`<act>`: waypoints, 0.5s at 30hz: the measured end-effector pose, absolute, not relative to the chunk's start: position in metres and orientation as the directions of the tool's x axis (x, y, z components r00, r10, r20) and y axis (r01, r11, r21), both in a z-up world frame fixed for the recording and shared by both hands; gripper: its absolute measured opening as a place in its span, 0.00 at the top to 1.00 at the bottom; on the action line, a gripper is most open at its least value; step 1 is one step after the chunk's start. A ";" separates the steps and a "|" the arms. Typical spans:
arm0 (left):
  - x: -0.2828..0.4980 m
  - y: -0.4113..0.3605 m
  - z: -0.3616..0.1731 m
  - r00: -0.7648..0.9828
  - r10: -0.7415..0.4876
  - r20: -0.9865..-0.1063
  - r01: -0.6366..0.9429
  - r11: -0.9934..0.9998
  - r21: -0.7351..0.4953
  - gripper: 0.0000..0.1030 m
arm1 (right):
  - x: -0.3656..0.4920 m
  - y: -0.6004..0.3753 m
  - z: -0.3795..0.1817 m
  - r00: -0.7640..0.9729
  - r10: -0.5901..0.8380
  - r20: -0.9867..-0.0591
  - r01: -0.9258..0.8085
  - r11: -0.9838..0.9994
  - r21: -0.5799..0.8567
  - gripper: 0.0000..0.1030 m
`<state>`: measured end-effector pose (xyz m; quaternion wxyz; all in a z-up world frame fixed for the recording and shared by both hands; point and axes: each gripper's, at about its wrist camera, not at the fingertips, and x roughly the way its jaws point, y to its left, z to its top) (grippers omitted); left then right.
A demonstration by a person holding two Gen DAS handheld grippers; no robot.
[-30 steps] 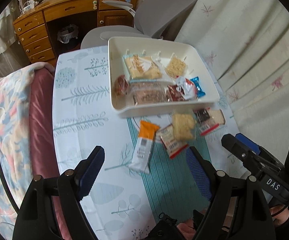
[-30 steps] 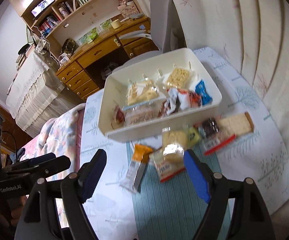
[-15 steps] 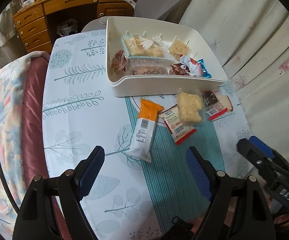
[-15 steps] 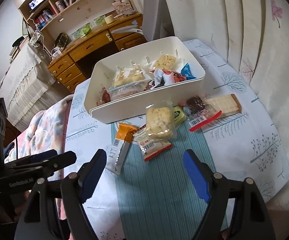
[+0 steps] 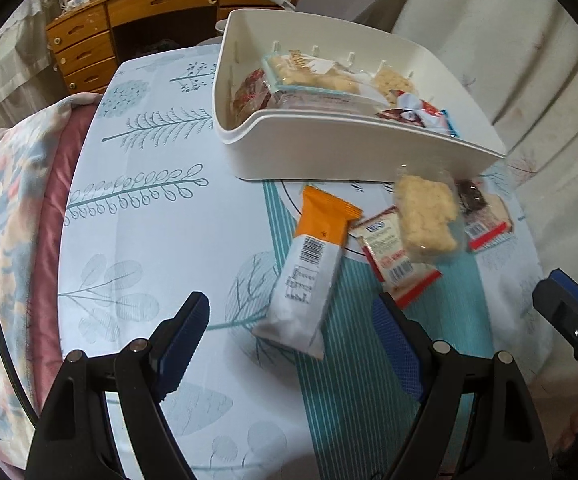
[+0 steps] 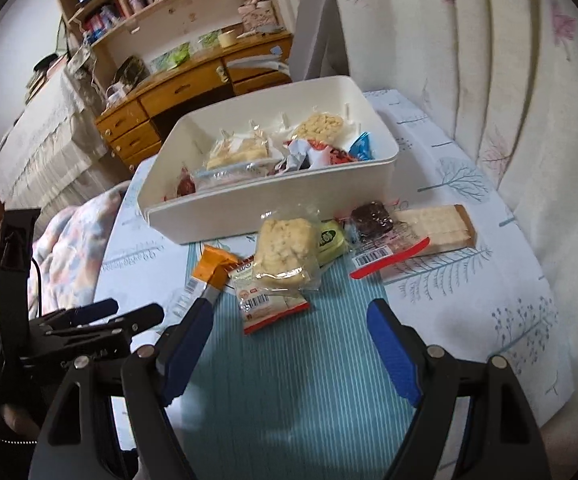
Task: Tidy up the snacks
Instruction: 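Withdraw both tools from the tray, then grasp the orange-and-white bar with the left tool while the right tool grasps the clear bread bag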
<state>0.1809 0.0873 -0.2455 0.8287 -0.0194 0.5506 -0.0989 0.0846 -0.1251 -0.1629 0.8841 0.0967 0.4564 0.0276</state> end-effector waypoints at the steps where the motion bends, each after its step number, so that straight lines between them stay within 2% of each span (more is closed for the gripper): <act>1: 0.182 0.086 -0.250 0.375 -0.175 -0.910 0.138 0.982 -0.132 0.20 | 0.087 -0.125 -0.167 0.582 0.140 -0.801 0.030 0.981 0.194 0.22; 15: 0.195 0.077 -0.281 0.406 -0.114 -0.907 0.121 0.990 -0.071 0.20 | 0.137 -0.105 -0.219 0.556 0.117 -0.823 -0.083 0.993 0.085 0.22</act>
